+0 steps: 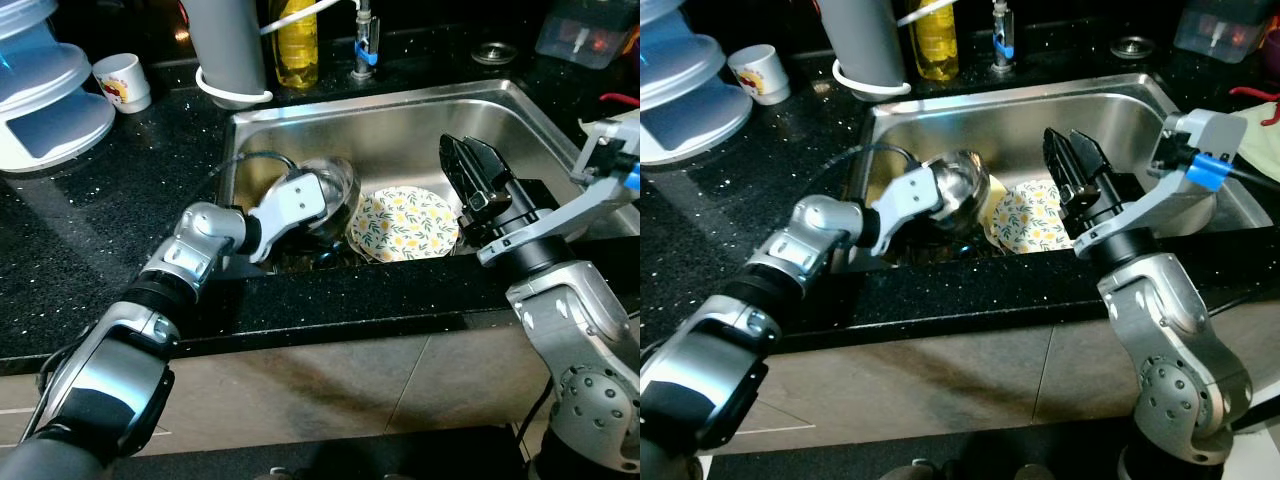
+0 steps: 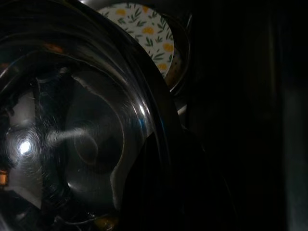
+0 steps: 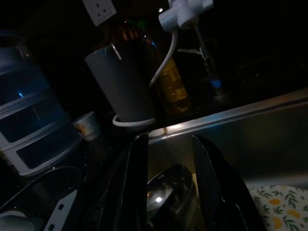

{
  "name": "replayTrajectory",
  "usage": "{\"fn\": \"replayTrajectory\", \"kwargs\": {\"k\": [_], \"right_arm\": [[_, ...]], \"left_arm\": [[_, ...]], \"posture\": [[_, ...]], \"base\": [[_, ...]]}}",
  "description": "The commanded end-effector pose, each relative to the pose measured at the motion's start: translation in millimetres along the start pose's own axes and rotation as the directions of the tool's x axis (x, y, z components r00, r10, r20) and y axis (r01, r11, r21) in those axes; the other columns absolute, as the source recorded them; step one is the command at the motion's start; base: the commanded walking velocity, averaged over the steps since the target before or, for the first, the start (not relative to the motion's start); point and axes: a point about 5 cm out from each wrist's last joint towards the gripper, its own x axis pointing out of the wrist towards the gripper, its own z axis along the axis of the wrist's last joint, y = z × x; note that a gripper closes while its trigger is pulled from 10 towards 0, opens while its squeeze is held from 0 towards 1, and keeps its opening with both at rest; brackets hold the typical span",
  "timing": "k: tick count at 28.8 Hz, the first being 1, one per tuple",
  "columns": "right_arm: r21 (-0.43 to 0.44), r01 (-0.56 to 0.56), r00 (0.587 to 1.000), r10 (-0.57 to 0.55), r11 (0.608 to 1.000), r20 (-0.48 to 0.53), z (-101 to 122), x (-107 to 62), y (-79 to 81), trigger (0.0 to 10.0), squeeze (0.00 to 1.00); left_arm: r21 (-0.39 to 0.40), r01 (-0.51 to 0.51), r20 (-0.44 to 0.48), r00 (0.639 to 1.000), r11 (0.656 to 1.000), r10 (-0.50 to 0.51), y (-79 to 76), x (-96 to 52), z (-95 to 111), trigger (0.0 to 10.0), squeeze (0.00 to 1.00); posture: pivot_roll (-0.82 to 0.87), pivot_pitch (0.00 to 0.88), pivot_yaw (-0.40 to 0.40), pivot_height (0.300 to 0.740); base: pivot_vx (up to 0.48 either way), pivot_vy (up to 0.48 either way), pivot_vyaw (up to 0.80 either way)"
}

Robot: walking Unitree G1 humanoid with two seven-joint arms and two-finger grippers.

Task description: Kitchen organization

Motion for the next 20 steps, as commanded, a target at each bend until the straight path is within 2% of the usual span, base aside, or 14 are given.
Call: {"fn": "replayTrajectory", "kwargs": {"k": [1, 6, 11, 12, 20], "right_arm": [[0.008, -0.013, 1.000, 0.013, 1.000, -0.004, 0.6, -2.4, 1.9, 10.0, 0.00], [0.011, -0.017, 1.000, 0.018, 1.000, -0.012, 0.1, -1.7, 2.0, 10.0, 0.00], [0.013, -0.020, 1.000, 0.020, 1.000, -0.017, -0.2, -0.7, 2.9, 10.0, 0.00], [0.014, -0.018, 1.000, 0.019, 1.000, -0.016, -0.2, -0.5, 3.1, 10.0, 0.00], [0.017, -0.018, 1.000, 0.018, 1.000, -0.017, -1.1, 0.2, 3.3, 10.0, 0.00]], "left_arm": [[0.004, 0.030, -0.023, 0.999, 1.000, -0.029, -7.3, 5.8, -7.3, 10.0, 0.00], [0.004, 0.041, -0.022, 0.999, 0.999, -0.041, -9.3, 11.0, -8.2, 10.0, 0.00], [-0.035, 0.076, -0.032, 0.997, 0.996, -0.077, -13.2, 14.9, -13.8, 10.0, 0.00], [-0.034, 0.083, -0.020, 0.996, 0.996, -0.083, -13.4, 14.9, -13.2, 10.0, 1.00], [0.019, 0.047, -0.002, 0.999, 0.999, -0.046, -8.2, 13.7, -8.3, 10.0, 1.00]], "posture": [[-0.14, 0.145, 0.081, 0.740], [-0.14, 0.139, 0.079, 0.740], [-0.13, 0.128, 0.082, 0.740], [-0.13, 0.128, 0.085, 0.740], [-0.13, 0.121, 0.086, 0.740]], "base": [[0.000, 0.000, 0.00], [0.000, 0.000, 0.00], [0.000, 0.000, 0.00], [0.000, 0.000, 0.00], [0.000, 0.000, 0.00]]}}
